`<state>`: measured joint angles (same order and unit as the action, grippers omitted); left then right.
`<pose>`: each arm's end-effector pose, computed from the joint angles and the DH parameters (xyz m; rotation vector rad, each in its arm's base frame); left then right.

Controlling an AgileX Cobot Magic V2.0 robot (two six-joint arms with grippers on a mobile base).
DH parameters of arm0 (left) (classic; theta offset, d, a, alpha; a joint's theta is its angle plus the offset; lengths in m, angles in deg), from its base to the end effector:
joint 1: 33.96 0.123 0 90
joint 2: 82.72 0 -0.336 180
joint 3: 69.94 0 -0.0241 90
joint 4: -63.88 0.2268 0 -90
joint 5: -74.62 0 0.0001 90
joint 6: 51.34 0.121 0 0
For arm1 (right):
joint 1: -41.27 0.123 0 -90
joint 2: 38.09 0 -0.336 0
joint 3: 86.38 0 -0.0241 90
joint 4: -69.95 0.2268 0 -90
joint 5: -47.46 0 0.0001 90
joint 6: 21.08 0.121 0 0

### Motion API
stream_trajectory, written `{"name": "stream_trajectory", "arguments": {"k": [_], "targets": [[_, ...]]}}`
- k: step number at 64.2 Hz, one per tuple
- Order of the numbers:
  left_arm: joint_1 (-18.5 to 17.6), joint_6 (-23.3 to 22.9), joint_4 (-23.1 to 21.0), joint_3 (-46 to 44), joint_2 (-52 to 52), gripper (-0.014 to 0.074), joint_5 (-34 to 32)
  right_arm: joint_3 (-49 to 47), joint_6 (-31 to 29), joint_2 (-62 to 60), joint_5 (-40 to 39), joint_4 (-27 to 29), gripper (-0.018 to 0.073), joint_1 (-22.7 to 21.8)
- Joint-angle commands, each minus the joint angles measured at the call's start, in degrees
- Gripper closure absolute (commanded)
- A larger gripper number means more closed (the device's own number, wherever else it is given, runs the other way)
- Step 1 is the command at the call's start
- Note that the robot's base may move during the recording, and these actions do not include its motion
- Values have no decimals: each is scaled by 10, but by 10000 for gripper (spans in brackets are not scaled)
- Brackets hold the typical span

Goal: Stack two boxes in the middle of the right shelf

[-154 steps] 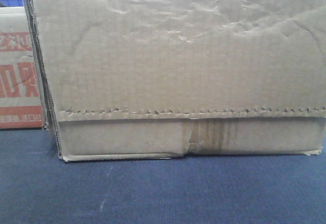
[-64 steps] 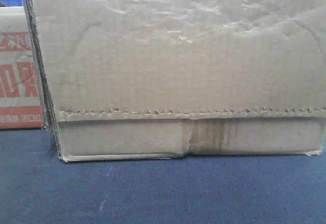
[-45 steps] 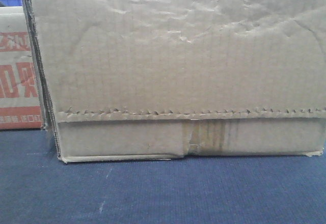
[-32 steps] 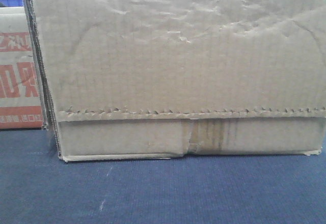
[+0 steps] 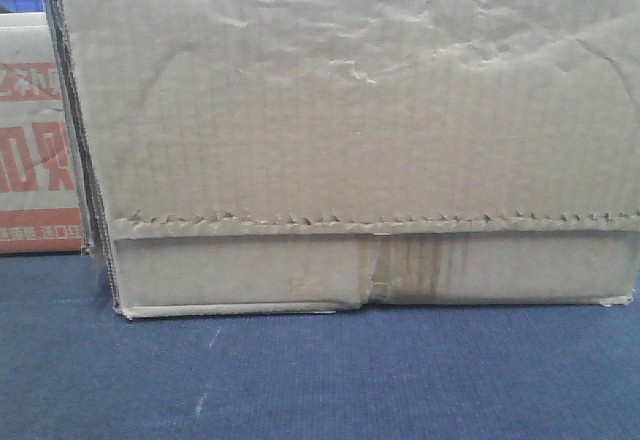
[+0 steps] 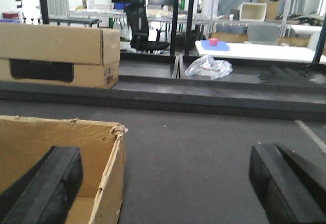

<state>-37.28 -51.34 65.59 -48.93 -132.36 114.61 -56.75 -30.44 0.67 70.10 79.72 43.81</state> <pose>0.1016 -0.0036 0.4342 0.0652 1.9296 -0.0049 0.0603 0.0106 0.4376 -0.0907 1.5816 0.0819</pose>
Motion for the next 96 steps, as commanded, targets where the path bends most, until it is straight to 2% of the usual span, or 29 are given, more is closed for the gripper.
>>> {"name": "stream_trajectory", "arguments": {"k": [1,12,21,27,33,40,49,59,78,83,88,96], "targets": [[-2,0,0,-51,-74,15,19,-4,-1,9,-5,-2,-10,8],[4,9,7,-195,-217,15,144,-4,-1,13,-1,-2,-10,21],[54,83,-11,-309,-321,15,252,-4,-1,13,12,-2,-10,22],[93,109,-27,-356,-372,15,286,-4,-1,13,16,-2,-10,22],[122,117,-27,-366,-409,15,286,-4,-1,13,19,-2,-10,22],[138,122,-26,-366,-454,15,285,-4,-1,13,26,-2,-10,22],[139,122,-27,-366,-509,15,283,-4,-1,13,26,-2,-10,22],[139,122,-48,-365,-554,15,283,-4,-1,13,25,-2,-10,22],[139,122,-52,-359,-591,24,286,-4,-1,13,23,-2,-10,22],[139,122,-52,-359,-591,81,289,-4,-1,13,23,-2,-10,22],[139,122,-52,-359,-591,206,293,-4,-1,13,23,-2,-10,22],[139,122,-52,-359,-591,537,296,-4,-1,13,23,-2,-10,22]]}}
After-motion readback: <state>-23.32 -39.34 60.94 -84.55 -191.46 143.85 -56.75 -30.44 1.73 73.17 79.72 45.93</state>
